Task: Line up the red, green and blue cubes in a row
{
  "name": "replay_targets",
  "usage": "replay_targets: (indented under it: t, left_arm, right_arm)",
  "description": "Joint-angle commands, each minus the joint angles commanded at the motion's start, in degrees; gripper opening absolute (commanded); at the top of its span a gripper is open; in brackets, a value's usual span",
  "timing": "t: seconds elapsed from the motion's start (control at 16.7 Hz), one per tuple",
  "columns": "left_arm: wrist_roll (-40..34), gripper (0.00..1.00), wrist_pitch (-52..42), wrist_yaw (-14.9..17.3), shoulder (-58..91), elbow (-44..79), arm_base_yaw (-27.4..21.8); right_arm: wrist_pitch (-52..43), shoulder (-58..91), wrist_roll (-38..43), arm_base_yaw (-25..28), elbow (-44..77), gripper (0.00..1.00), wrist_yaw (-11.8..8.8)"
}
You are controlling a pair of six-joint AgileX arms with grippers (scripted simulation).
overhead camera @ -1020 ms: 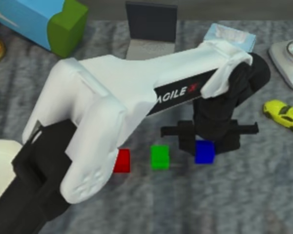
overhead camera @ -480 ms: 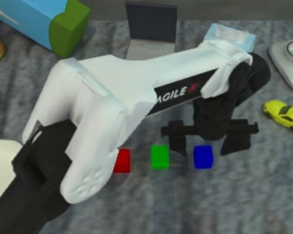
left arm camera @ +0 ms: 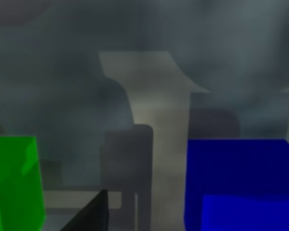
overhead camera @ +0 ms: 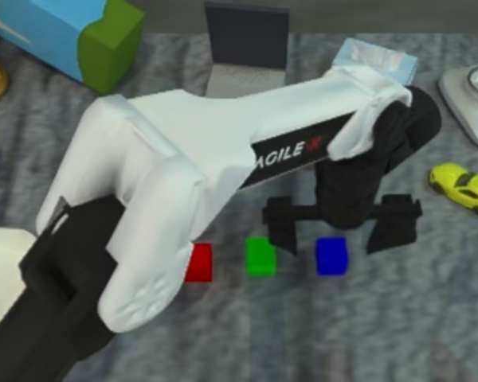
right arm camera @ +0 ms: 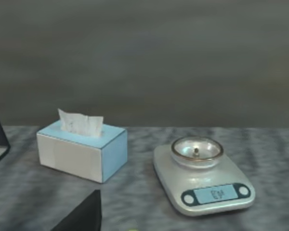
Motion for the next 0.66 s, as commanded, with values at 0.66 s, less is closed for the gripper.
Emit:
replay_targets:
  t: [0.66]
  left_arm:
    - [-0.3, 1.0, -15.9, 0.0, 0.0, 15.8, 0.9]
  right_arm:
    - [0.0, 0.0, 0.0, 0.0, 0.0, 1.0, 0.0]
